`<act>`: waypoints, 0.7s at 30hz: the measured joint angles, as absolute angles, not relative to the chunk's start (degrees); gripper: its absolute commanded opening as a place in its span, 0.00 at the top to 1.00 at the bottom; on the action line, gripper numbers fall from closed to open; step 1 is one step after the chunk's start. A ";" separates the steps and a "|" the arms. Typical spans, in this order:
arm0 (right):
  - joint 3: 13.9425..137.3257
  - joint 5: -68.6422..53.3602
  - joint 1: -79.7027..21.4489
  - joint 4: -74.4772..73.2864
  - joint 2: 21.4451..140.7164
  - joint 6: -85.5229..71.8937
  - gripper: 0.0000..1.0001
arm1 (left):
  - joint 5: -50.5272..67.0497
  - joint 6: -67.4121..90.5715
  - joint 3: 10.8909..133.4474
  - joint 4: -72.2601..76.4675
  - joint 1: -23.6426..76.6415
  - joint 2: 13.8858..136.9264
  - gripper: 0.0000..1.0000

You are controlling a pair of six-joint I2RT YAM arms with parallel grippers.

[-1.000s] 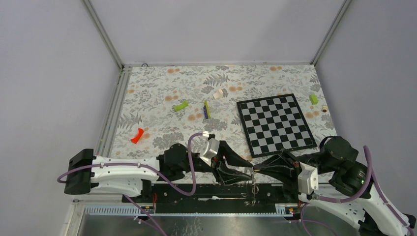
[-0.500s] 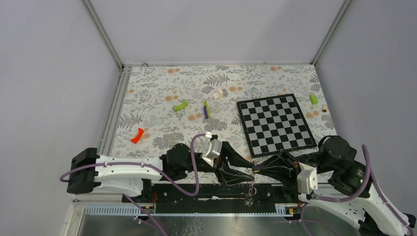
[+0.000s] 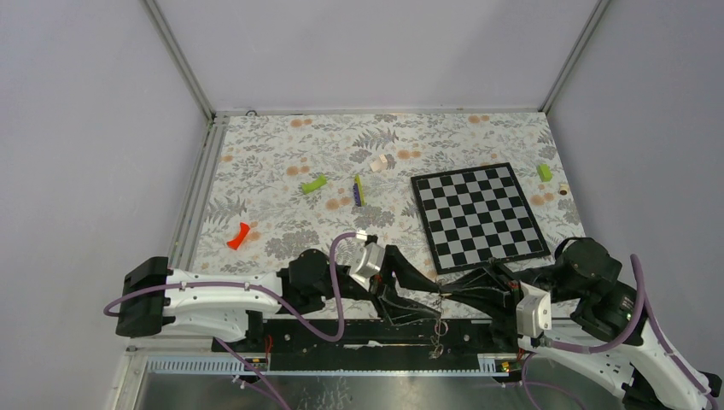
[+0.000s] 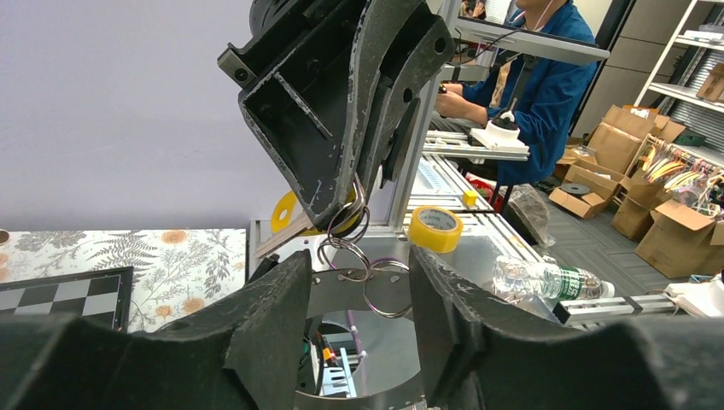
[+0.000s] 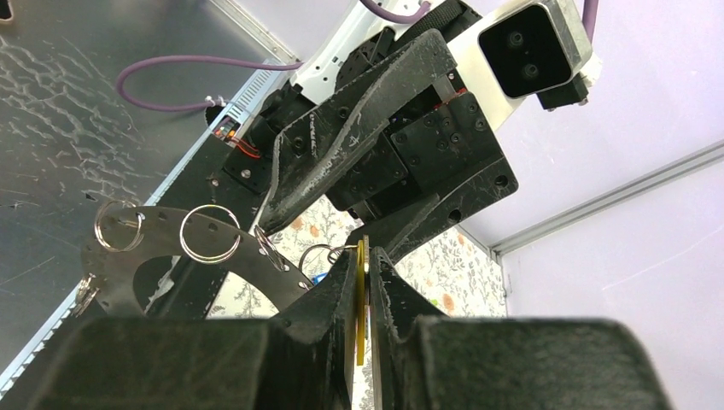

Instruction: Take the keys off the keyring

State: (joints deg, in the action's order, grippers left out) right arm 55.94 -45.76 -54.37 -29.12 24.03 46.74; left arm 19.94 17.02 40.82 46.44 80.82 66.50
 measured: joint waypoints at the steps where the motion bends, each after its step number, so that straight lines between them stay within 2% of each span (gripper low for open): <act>1: 55.94 -45.54 -54.37 -28.99 23.94 46.81 1.00 | 19.94 17.02 40.82 46.46 80.82 66.48 0.49; 21: 55.94 -46.09 -54.37 -27.66 23.46 46.63 1.00 | 16.40 12.99 38.85 41.34 80.82 55.88 0.46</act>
State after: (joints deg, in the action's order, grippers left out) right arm 55.94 -46.09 -54.37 -27.66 23.46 46.63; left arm 16.40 12.99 38.85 41.34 80.82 55.88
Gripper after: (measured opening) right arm 0.126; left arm 0.542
